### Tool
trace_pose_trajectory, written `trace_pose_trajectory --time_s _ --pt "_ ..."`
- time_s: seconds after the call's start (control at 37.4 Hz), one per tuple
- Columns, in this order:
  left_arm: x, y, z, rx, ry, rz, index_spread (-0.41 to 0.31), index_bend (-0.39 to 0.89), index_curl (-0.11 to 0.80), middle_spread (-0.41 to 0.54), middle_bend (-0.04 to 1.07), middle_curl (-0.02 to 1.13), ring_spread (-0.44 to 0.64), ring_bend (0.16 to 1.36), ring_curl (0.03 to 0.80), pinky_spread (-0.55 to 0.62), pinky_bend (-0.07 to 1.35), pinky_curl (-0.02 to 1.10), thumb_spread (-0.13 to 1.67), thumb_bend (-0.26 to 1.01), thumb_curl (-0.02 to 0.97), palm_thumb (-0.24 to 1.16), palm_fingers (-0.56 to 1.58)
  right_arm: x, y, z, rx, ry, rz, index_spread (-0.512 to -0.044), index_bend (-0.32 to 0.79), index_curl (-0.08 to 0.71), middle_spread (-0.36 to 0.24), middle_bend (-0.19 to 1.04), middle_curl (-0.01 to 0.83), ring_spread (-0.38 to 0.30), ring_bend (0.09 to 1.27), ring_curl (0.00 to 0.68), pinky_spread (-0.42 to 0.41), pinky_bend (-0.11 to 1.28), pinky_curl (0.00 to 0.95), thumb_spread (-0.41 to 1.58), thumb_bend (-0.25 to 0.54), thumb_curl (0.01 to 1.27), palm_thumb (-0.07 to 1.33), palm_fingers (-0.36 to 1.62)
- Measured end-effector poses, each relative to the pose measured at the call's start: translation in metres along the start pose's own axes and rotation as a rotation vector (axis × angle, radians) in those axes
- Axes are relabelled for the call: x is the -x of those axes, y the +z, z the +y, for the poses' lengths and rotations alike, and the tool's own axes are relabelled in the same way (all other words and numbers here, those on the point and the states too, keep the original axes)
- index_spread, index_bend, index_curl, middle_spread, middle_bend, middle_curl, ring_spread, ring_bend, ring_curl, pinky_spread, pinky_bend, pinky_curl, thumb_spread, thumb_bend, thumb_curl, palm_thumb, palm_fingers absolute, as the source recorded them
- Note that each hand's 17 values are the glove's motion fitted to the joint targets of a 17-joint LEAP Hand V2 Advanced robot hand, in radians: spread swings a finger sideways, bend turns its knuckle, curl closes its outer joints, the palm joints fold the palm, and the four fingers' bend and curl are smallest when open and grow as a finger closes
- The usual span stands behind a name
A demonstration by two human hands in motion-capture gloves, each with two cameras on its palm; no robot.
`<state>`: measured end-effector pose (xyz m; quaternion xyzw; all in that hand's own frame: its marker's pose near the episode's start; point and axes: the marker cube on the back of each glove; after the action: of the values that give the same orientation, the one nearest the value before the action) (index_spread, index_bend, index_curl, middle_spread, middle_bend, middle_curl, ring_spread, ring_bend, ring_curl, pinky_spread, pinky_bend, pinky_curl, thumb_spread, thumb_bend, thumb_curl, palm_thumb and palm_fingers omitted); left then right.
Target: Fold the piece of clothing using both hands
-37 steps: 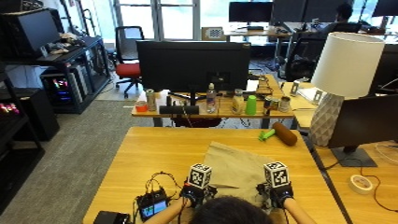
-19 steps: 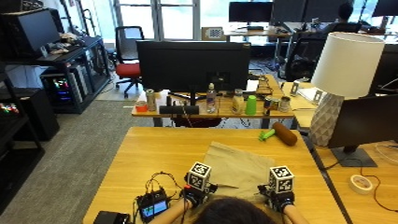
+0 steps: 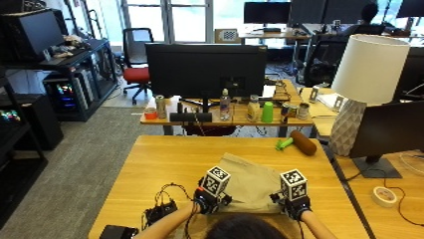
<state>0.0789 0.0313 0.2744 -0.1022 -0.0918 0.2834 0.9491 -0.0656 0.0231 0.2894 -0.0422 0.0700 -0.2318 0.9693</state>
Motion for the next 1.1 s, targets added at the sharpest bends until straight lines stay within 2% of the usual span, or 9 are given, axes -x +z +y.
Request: trace_pose_trajectory --time_s 0.13,0.35,0.56,0.72,0.88,1.1 --pt "-0.002 -0.032 0.037 -0.011 0.102 -0.025 -0.302 0.19 0.420 -0.301 0.32 0.45 -0.36 0.54 0.391 -0.44 0.52 0.36 1.23 0.00 0.263 0.62 1.27 0.002 -0.028 0.014 0.002 -0.022 -0.025 -0.284 0.16 0.307 -0.157 0.27 0.431 -0.202 0.61 0.417 -0.329 0.60 0.363 0.98 0.037 0.36 1.12 1.28" --pt "-0.003 -0.074 0.070 -0.017 0.171 -0.018 -0.320 0.19 0.440 -0.319 0.34 0.48 -0.37 0.55 0.411 -0.46 0.51 0.37 1.26 -0.01 0.240 0.60 1.27 0.003 -0.075 0.035 0.021 -0.041 -0.062 -0.283 0.16 0.328 -0.156 0.28 0.444 -0.202 0.59 0.422 -0.340 0.60 0.368 0.99 0.012 0.35 1.13 1.27" --pt "0.012 -0.125 0.082 -0.051 0.166 0.025 -0.321 0.18 0.453 -0.329 0.37 0.50 -0.37 0.57 0.429 -0.44 0.47 0.38 1.29 -0.01 0.229 0.60 1.27 -0.010 -0.101 0.030 0.061 -0.042 -0.073 -0.283 0.15 0.341 -0.157 0.28 0.453 -0.205 0.59 0.427 -0.347 0.60 0.371 1.00 -0.007 0.35 1.14 1.27" --pt "0.031 -0.154 0.062 -0.071 0.100 0.028 -0.320 0.19 0.464 -0.330 0.38 0.52 -0.36 0.58 0.439 -0.43 0.43 0.38 1.32 0.01 0.234 0.64 1.25 -0.019 -0.127 0.017 0.087 0.008 -0.054 -0.283 0.15 0.345 -0.160 0.28 0.459 -0.206 0.59 0.431 -0.351 0.61 0.373 1.01 -0.012 0.34 1.14 1.27" --pt "0.055 -0.163 0.029 -0.068 0.014 0.026 -0.320 0.19 0.478 -0.325 0.39 0.53 -0.35 0.59 0.450 -0.41 0.38 0.37 1.36 0.01 0.250 0.66 1.24 -0.024 -0.144 -0.006 0.127 0.049 -0.042 -0.283 0.15 0.348 -0.161 0.29 0.463 -0.211 0.59 0.433 -0.353 0.61 0.375 1.02 -0.012 0.33 1.14 1.27" --pt "0.071 -0.161 -0.006 -0.107 -0.044 0.086 -0.315 0.19 0.494 -0.321 0.39 0.55 -0.35 0.59 0.458 -0.39 0.35 0.38 1.39 0.00 0.269 0.67 1.22 -0.031 -0.143 -0.031 0.306 0.089 -0.105 -0.286 0.15 0.352 -0.162 0.29 0.466 -0.214 0.59 0.437 -0.354 0.61 0.376 1.03 -0.011 0.32 1.14 1.27"
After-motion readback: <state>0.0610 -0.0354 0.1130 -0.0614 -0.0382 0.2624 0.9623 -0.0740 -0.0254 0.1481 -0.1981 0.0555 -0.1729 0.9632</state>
